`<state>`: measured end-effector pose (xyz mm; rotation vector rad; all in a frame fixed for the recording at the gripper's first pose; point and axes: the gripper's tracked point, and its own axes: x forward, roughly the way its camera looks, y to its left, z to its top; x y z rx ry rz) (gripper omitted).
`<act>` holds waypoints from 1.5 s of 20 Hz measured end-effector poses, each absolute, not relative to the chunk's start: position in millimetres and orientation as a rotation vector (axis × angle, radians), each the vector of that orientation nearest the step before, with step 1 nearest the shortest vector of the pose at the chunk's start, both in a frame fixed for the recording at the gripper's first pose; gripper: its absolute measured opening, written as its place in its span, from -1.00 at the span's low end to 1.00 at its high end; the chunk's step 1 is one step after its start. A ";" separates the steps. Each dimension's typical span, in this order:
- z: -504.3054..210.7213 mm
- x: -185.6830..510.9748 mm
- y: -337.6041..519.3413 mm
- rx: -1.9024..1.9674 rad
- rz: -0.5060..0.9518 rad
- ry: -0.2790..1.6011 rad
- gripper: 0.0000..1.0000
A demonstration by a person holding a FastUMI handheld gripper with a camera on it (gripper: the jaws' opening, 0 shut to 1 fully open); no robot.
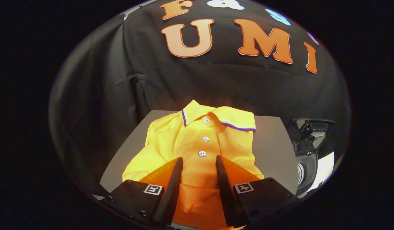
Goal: Put the clothes into the washing machine and then close the washing machine lid.
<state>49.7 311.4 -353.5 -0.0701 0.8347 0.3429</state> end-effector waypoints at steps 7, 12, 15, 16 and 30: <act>-351.9 54.7 305.8 -0.069 0.400 0.797 -0.52; -326.7 46.9 292.8 -0.055 0.350 0.760 -0.65; -302.6 44.1 270.1 -0.038 0.340 0.722 -0.65; -292.0 44.8 262.2 -0.026 0.335 0.706 -0.65; -201.9 77.8 61.4 0.020 0.161 0.567 -0.66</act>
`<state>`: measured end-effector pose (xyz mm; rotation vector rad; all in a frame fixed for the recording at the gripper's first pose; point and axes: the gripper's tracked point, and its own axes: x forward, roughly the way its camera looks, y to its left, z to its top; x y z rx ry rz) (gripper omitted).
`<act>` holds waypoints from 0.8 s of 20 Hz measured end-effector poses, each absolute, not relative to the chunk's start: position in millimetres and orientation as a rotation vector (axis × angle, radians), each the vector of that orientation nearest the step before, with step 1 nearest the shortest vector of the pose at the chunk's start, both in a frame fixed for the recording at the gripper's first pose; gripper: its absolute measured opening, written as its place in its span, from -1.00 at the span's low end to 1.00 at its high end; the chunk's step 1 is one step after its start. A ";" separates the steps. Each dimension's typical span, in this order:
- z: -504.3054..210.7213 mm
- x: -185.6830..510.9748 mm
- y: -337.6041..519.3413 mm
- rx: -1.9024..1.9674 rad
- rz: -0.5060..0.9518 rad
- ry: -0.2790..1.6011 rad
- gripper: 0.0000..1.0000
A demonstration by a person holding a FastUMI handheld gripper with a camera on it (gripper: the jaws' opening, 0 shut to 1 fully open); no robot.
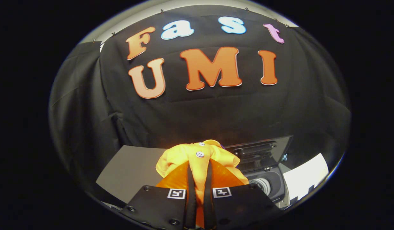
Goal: Put the clothes into the washing machine and then close the washing machine lid.
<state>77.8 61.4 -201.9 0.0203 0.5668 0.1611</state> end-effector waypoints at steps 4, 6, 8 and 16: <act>-200.8 90.0 -9.6 0.014 0.114 0.551 -0.66; -203.5 94.7 -37.5 -0.003 0.105 0.543 -0.66; -209.5 99.2 -57.3 -0.001 0.105 0.552 -0.66; -277.0 108.3 -104.3 -0.024 0.142 0.633 -0.66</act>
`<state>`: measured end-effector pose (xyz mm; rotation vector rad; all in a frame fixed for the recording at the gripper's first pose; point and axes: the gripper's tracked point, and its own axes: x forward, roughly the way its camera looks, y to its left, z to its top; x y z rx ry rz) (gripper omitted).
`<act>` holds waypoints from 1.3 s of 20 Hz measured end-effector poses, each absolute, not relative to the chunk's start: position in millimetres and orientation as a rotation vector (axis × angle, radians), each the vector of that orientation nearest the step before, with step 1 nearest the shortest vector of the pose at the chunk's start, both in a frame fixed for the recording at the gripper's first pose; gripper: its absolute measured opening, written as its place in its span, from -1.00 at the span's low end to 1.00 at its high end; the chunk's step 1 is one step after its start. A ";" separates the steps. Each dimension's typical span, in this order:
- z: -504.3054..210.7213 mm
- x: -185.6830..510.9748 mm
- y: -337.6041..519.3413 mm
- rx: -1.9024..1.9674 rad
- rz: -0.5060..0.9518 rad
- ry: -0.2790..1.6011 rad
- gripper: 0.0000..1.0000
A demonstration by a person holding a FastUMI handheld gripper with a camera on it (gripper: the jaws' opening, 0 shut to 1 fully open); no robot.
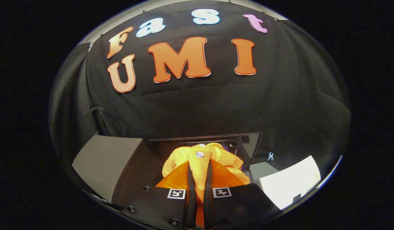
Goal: Put the clothes into the washing machine and then close the washing machine lid.
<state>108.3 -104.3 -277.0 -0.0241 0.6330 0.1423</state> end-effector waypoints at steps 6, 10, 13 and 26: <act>-352.4 109.8 -123.3 -0.028 0.151 0.728 -0.66; -401.7 112.9 -128.2 -0.030 0.147 0.777 -0.65; -436.6 113.0 -129.0 -0.016 0.142 0.807 -0.66; -584.7 112.1 -154.0 -0.064 0.064 0.992 -0.65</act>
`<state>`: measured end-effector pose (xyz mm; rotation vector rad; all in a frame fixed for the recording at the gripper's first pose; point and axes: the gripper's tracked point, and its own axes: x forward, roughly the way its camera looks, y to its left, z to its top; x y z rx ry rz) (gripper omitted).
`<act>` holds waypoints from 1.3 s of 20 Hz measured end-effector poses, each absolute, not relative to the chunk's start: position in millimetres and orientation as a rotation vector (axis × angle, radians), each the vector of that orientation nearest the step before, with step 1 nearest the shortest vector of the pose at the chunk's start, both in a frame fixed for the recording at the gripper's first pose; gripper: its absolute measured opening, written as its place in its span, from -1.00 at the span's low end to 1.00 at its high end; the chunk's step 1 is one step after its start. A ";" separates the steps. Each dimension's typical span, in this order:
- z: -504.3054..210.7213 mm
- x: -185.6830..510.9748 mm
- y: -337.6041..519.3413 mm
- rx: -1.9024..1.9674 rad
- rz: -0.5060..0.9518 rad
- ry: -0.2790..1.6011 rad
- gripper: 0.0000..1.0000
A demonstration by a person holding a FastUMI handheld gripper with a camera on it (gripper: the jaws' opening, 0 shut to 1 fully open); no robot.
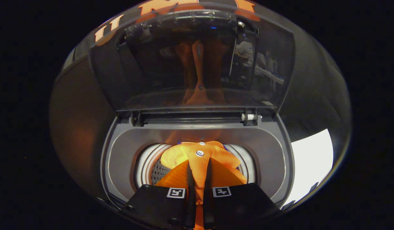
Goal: Put the clothes into the washing machine and then close the washing machine lid.
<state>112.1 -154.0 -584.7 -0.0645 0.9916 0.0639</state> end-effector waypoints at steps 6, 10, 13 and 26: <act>-621.8 113.7 -157.7 -0.103 0.033 1.047 -0.65; -630.6 109.4 -161.7 -0.134 0.002 1.063 -0.46; -628.6 105.3 -156.5 -0.109 0.000 1.077 -0.23; -544.3 105.6 -154.4 -0.108 0.010 0.981 0.99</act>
